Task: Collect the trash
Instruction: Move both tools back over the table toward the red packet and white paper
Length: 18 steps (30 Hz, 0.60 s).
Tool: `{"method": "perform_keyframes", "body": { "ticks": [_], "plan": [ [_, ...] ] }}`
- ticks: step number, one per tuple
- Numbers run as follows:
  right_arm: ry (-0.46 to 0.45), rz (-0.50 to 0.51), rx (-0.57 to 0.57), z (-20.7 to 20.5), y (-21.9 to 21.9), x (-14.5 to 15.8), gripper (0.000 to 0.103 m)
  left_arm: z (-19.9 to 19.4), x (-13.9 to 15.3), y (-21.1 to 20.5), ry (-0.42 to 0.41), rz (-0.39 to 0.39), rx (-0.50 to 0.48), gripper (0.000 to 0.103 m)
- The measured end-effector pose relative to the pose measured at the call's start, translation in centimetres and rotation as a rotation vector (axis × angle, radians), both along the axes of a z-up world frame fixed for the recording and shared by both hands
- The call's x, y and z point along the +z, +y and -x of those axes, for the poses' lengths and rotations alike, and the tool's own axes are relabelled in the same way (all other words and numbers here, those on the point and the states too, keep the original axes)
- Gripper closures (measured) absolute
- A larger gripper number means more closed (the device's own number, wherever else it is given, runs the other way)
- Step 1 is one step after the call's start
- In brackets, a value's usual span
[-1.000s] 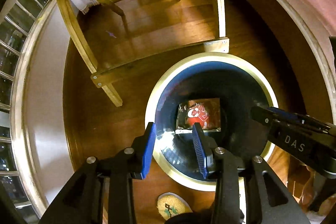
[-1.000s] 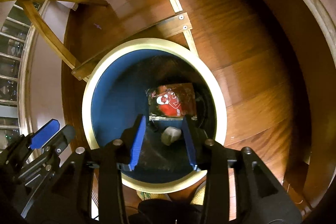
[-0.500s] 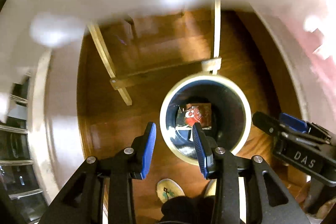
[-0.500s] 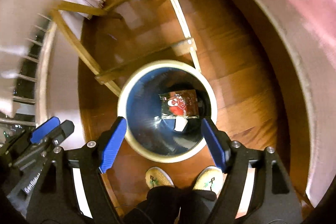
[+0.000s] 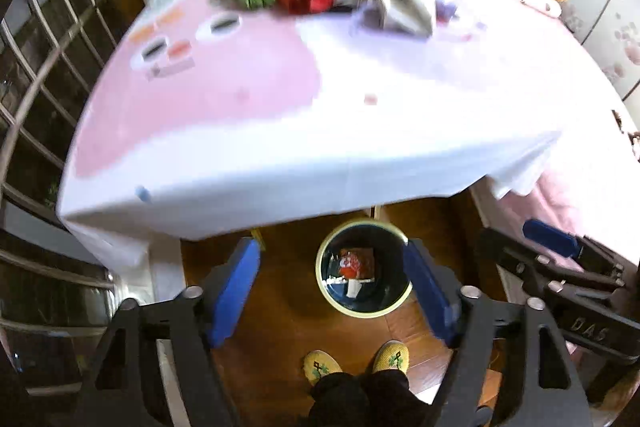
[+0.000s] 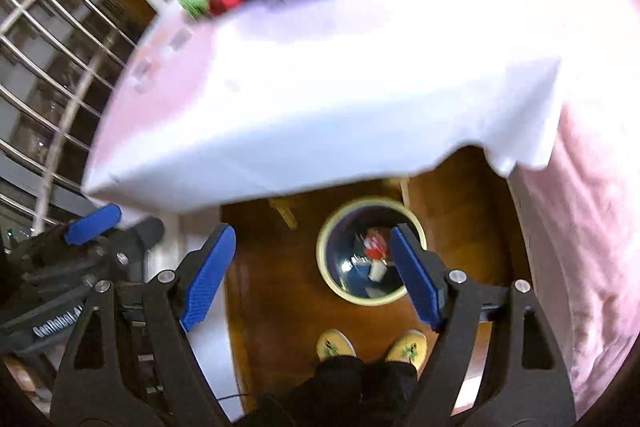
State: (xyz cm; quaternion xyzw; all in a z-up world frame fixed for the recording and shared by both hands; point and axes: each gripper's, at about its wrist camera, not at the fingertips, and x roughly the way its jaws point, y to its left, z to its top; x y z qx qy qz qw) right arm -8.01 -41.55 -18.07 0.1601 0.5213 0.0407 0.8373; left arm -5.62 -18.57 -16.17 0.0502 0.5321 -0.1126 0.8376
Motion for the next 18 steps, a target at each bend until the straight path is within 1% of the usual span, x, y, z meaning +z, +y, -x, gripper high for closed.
{"method": "perform_keyframes", "body": {
  "ticks": [2,4,7,9,11,16,18],
  "plan": [
    [-0.045,0.01,-0.002,-0.1,0.5,3.5,0.025,-0.1,2.6,0.5,-0.025,0.005,-0.007,0.018],
    [-0.087,0.024,-0.007,-0.5,1.1,6.3,0.024,0.0,5.5,1.2,-0.04,0.019,-0.017,0.015],
    [-0.159,0.042,-0.019,-1.1,1.7,10.3,0.024,-0.4,8.4,1.9,-0.076,0.035,-0.03,0.015],
    [-0.188,0.06,-0.027,-1.5,2.0,12.6,0.023,-0.8,10.3,2.2,-0.104,0.049,-0.039,0.013],
    [-0.222,0.101,-0.035,-1.8,2.1,14.4,0.023,-1.3,11.5,2.5,-0.122,0.066,-0.043,0.012],
    [-0.261,0.151,-0.038,-3.3,2.3,16.7,0.023,-3.1,14.2,2.7,-0.164,0.091,-0.058,0.006],
    [-0.272,0.166,-0.035,-4.2,2.4,16.7,0.023,-3.9,14.9,2.7,-0.172,0.096,-0.071,0.005]
  ]
}}
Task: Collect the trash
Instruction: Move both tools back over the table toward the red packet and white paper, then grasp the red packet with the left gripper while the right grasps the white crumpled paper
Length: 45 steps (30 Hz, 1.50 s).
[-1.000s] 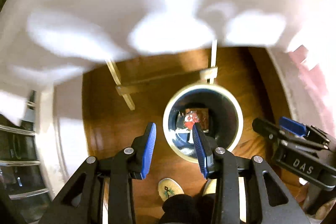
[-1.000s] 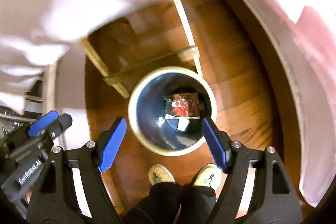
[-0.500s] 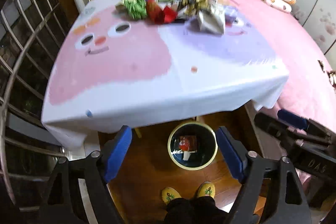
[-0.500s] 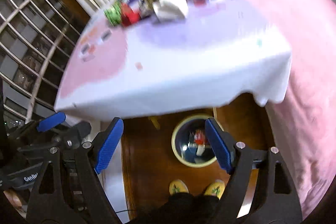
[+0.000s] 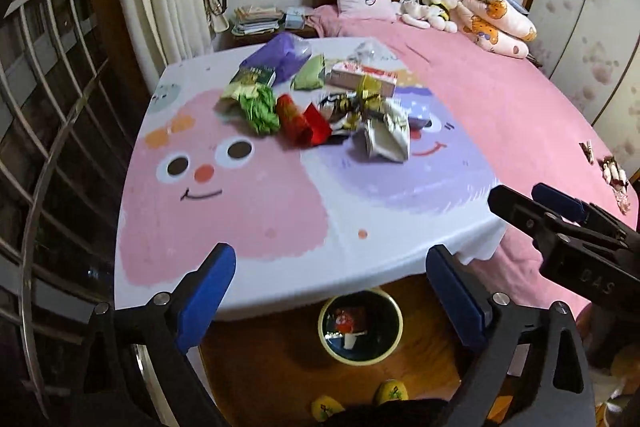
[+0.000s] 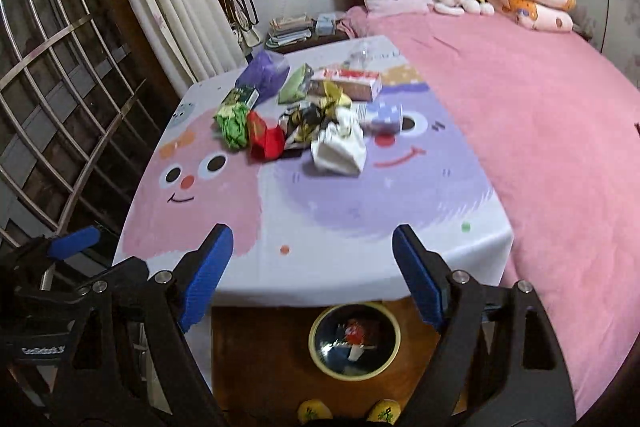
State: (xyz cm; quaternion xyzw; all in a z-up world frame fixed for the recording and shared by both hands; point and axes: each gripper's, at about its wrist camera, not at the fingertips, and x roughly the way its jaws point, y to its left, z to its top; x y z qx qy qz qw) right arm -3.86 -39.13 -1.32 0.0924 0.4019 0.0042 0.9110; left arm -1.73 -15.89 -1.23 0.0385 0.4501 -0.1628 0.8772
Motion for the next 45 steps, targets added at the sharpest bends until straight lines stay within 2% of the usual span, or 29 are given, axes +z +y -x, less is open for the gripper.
{"method": "perform_keyframes", "body": {
  "ticks": [5,12,21,26,29,32,37,41,45],
  "plan": [
    [0.008,0.036,0.022,-3.9,-0.5,-0.7,0.023,-2.5,0.3,-0.5,0.022,0.006,-0.014,0.004],
    [0.078,0.094,0.104,-11.6,-2.5,-5.5,0.023,-7.8,-1.5,-2.1,0.051,-0.012,0.097,0.004],
    [0.19,0.107,0.271,-21.5,-3.9,-12.6,0.023,-16.3,-6.6,-4.8,0.174,-0.03,0.273,0.004],
    [0.21,0.143,0.394,-24.6,-2.4,-16.0,0.023,-19.7,-8.9,-5.9,0.216,-0.039,0.355,0.004],
    [0.195,0.203,0.436,-25.3,-1.4,-17.4,0.023,-21.0,-9.9,-6.3,0.232,-0.039,0.382,0.004],
    [0.188,0.256,0.482,-26.1,-1.0,-18.4,0.024,-22.2,-10.6,-6.9,0.241,-0.04,0.393,0.004],
    [0.198,0.218,0.524,-27.4,-1.4,-18.2,0.035,-24.0,-11.2,-7.7,0.245,-0.035,0.405,0.004],
    [0.224,0.16,0.536,-28.5,-2.4,-17.7,0.042,-25.4,-11.6,-7.5,0.259,-0.029,0.44,0.005],
    [0.236,0.079,0.514,-29.1,-3.8,-16.8,0.044,-27.3,-12.5,-7.0,0.294,-0.015,0.462,0.013]
  ]
}}
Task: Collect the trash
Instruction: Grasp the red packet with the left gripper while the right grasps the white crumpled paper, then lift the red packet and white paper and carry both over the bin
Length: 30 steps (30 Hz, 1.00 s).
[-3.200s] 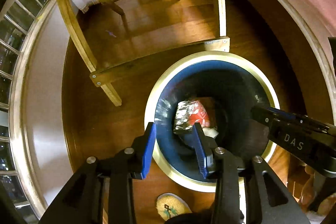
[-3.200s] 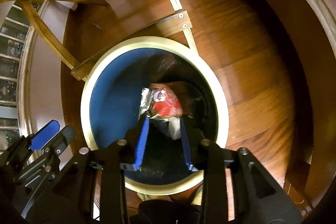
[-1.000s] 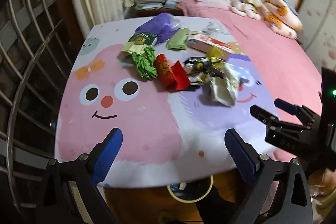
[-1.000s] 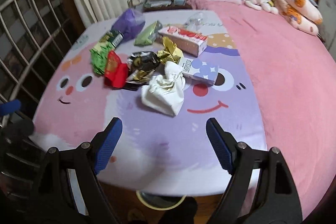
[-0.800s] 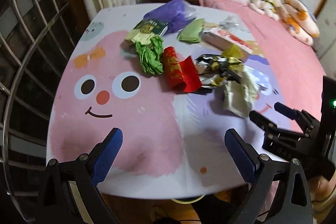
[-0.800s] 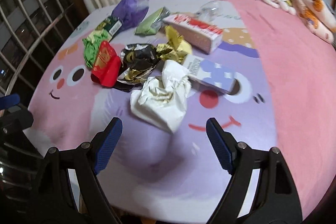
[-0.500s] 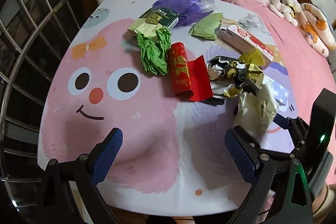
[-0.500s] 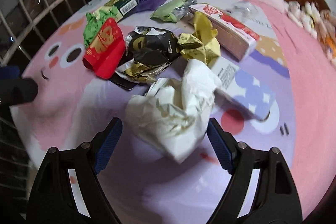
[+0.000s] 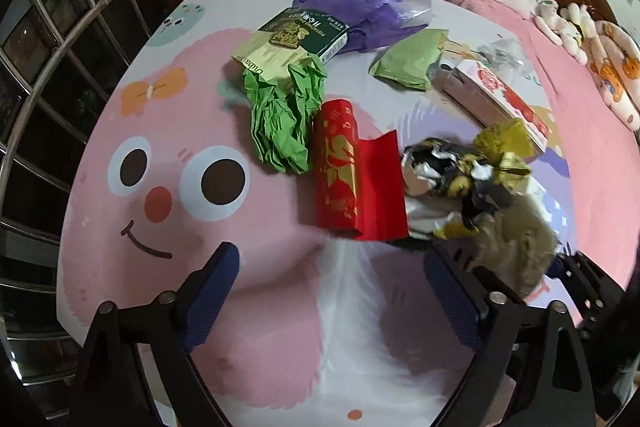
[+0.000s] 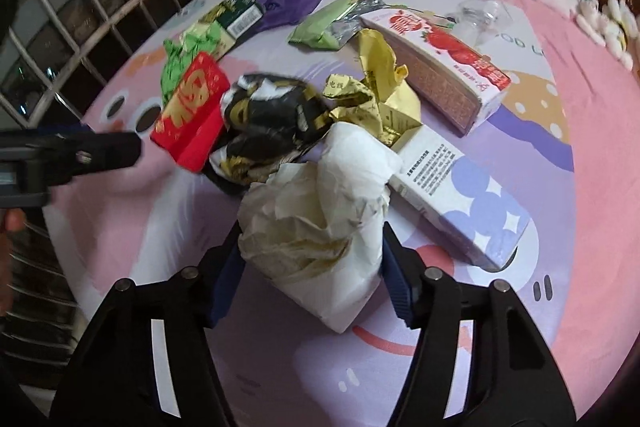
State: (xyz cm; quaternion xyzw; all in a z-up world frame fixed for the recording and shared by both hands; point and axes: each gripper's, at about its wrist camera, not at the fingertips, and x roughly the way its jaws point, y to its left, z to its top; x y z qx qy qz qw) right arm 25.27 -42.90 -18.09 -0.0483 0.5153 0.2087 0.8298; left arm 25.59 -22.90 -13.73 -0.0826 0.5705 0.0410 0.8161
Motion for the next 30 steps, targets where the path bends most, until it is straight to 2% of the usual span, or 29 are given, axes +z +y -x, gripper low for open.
{"method": "perform_keyframes", "body": {
  "ticks": [1,3,8,13,16,18,21,30],
  "plan": [
    [0.007,-0.019,-0.009,-0.3,-0.3,0.2,0.044,-0.5,-0.3,0.2,0.01,0.011,0.004,0.015],
    [0.013,-0.047,-0.023,-0.7,-0.8,0.6,0.044,-1.3,-0.8,0.4,0.027,0.028,0.01,0.026],
    [0.028,-0.077,-0.042,-1.4,-1.6,1.0,0.044,-3.4,-2.1,0.4,0.05,0.026,0.018,0.031],
    [0.041,-0.078,-0.043,-1.3,-1.8,0.5,0.044,-5.1,-3.2,0.1,0.075,0.019,0.013,0.047],
    [0.048,-0.081,-0.045,-1.2,-2.1,0.4,0.044,-5.7,-3.8,-0.1,0.084,0.019,0.007,0.061],
    [0.049,-0.087,-0.045,-1.2,-2.2,0.3,0.044,-6.0,-4.2,-0.3,0.097,0.029,-0.005,0.08],
    [0.041,-0.089,-0.045,-1.0,-2.1,0.4,0.045,-5.9,-4.4,-0.8,0.089,0.019,-0.007,0.092],
    [0.02,-0.105,-0.054,0.4,-2.0,1.5,0.046,-2.7,-2.7,0.3,0.03,0.027,0.018,0.096]
  ]
}}
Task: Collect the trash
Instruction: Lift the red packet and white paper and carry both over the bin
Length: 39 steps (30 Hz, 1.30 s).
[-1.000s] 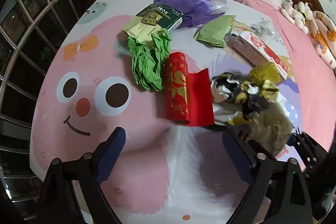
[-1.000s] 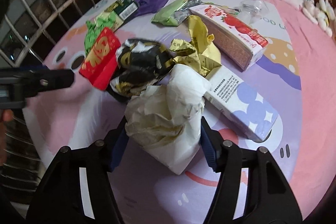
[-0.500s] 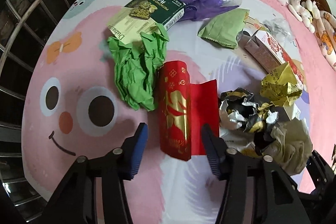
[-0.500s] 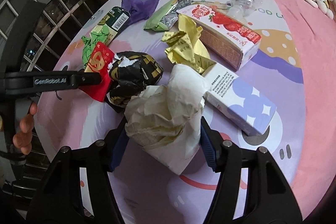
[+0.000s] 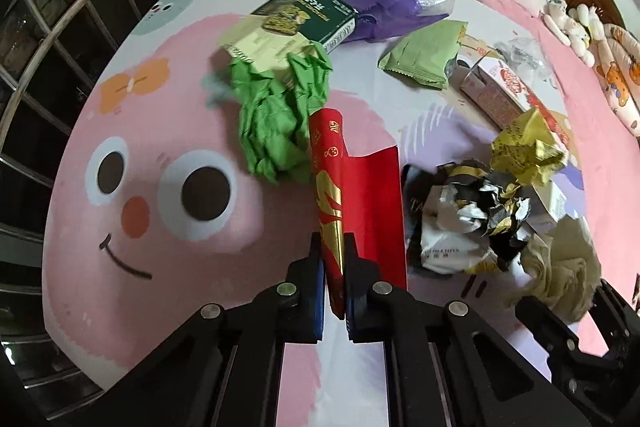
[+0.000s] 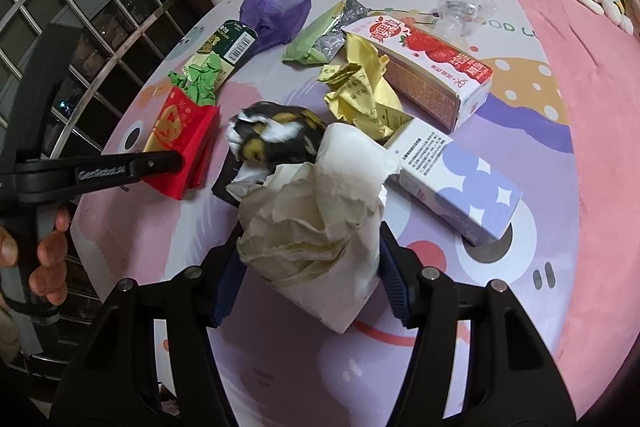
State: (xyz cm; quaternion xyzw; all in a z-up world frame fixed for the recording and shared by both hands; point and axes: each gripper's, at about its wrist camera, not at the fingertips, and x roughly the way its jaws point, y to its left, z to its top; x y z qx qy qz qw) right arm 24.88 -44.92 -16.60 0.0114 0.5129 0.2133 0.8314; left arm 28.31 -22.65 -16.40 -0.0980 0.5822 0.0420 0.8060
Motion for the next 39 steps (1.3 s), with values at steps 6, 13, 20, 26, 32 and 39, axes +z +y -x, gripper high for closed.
{"method": "perform_keyframes", "body": {
  "ticks": [6,13,20,26,32,39],
  "plan": [
    [-0.016,-0.013,-0.021,2.1,0.7,1.2,0.046,4.2,2.3,1.2,-0.039,0.021,-0.008,0.096],
    [-0.057,-0.03,-0.053,6.0,1.8,4.1,0.046,10.7,6.0,2.8,-0.096,0.054,-0.042,0.096],
    [-0.084,-0.047,-0.119,11.3,2.7,7.0,0.046,18.4,9.3,4.8,-0.159,0.049,-0.123,0.096],
    [-0.104,-0.044,-0.179,17.0,4.3,8.5,0.046,23.7,10.7,7.2,-0.195,0.045,-0.205,0.096],
    [-0.109,-0.052,-0.225,22.4,6.4,8.7,0.046,27.8,10.7,9.2,-0.213,0.056,-0.279,0.096],
    [-0.087,-0.066,-0.282,28.2,8.0,6.6,0.046,31.0,9.3,10.5,-0.191,0.063,-0.359,0.096]
  ]
}}
